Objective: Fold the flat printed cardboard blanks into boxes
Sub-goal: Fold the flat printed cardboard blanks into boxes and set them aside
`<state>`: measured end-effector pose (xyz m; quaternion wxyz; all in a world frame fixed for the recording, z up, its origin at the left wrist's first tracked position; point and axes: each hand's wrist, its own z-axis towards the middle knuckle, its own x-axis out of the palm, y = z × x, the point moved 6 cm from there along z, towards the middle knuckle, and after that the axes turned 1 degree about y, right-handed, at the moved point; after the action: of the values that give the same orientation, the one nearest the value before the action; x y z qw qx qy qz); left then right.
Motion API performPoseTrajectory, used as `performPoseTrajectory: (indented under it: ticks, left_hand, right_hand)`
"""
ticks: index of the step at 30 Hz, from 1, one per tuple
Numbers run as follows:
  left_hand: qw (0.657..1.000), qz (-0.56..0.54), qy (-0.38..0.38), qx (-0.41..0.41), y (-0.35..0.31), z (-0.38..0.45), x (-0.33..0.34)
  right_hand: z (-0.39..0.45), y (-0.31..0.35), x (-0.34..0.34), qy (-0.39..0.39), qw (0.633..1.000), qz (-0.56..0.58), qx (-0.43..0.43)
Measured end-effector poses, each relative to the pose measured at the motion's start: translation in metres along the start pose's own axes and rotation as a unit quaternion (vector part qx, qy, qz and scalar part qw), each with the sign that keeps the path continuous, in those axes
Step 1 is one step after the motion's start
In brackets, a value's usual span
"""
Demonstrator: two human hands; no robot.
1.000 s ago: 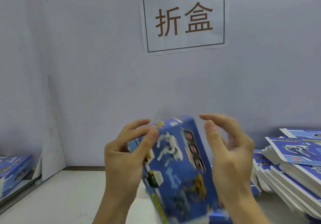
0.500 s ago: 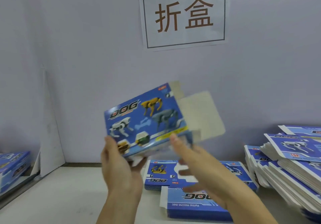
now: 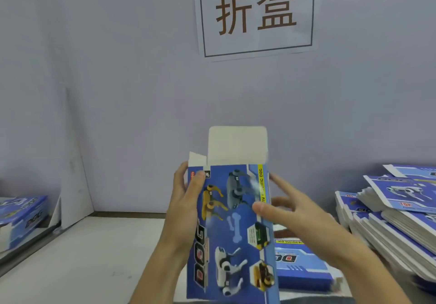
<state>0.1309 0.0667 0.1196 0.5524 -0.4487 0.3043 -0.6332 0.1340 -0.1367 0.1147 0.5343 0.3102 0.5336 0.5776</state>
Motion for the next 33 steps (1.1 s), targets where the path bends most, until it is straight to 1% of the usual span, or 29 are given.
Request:
performPoseTrajectory:
  ticks: [1, 2, 4, 5, 7, 10, 12, 14, 17, 20, 21, 23, 24, 26, 28, 30, 33]
  left_hand:
    - [1.000, 0.000, 0.021, 0.004, -0.001, 0.000, 0.001]
    - [0.999, 0.009, 0.036, 0.006, -0.002, 0.000, 0.002]
    - [0.998, 0.016, 0.053, 0.001, 0.003, 0.000, 0.004]
    - [0.998, 0.018, 0.054, -0.008, 0.008, 0.000, 0.006]
    - [0.999, 0.026, 0.032, -0.019, 0.015, -0.002, 0.012]
    - [0.999, 0.039, -0.007, 0.004, 0.025, -0.006, 0.021]
    - [0.997, 0.076, -0.029, 0.009, 0.029, -0.009, 0.023]
    - [0.994, 0.097, -0.053, 0.011, 0.029, -0.010, 0.021]
    - [0.994, 0.095, -0.054, 0.002, 0.023, -0.009, 0.017]
    - [0.992, 0.120, -0.034, -0.011, 0.019, -0.002, 0.013]
    - [0.994, 0.107, -0.024, -0.025, 0.021, -0.001, 0.013]
    - [0.997, 0.047, 0.000, -0.063, 0.024, -0.003, 0.017]
    - [0.997, 0.026, 0.010, -0.069, 0.025, -0.004, 0.019]
    - [0.998, 0.011, 0.008, -0.054, 0.025, -0.004, 0.020]
    - [0.999, -0.005, -0.019, -0.026, 0.022, -0.005, 0.017]
    - [0.997, -0.048, -0.054, -0.013, 0.023, -0.007, 0.014]
    - [0.994, -0.062, -0.093, -0.001, 0.026, -0.010, 0.008]
  right_hand:
    - [0.000, -0.004, 0.004, 0.019, 1.000, -0.009, 0.012]
    - [0.001, -0.009, 0.006, 0.021, 0.999, -0.019, 0.017]
    - [0.003, -0.017, 0.006, 0.013, 1.000, -0.022, 0.018]
    - [0.004, -0.019, 0.007, 0.009, 1.000, -0.002, 0.016]
    - [0.007, -0.023, 0.013, -0.003, 0.999, 0.046, 0.002]
    - [0.013, -0.029, 0.021, -0.035, 0.996, 0.068, -0.046]
    - [0.014, -0.031, 0.024, -0.039, 0.993, 0.099, -0.056]
    - [0.012, -0.032, 0.024, -0.050, 0.990, 0.125, -0.047]
    - [0.012, -0.025, 0.021, -0.102, 0.990, 0.094, -0.035]
    - [0.015, -0.023, 0.017, -0.144, 0.985, 0.088, -0.024]
    - [0.016, -0.026, 0.016, -0.151, 0.984, 0.092, -0.018]
    - [0.020, -0.035, 0.012, -0.157, 0.980, 0.125, -0.010]
    - [0.021, -0.036, 0.012, -0.151, 0.978, 0.142, -0.009]
    - [0.021, -0.029, 0.017, -0.116, 0.979, 0.163, -0.030]
    - [0.018, -0.021, 0.020, -0.109, 0.977, 0.176, -0.055]
    - [0.014, -0.020, 0.020, -0.130, 0.970, 0.191, -0.073]
    - [0.008, -0.024, 0.021, -0.154, 0.963, 0.214, -0.061]
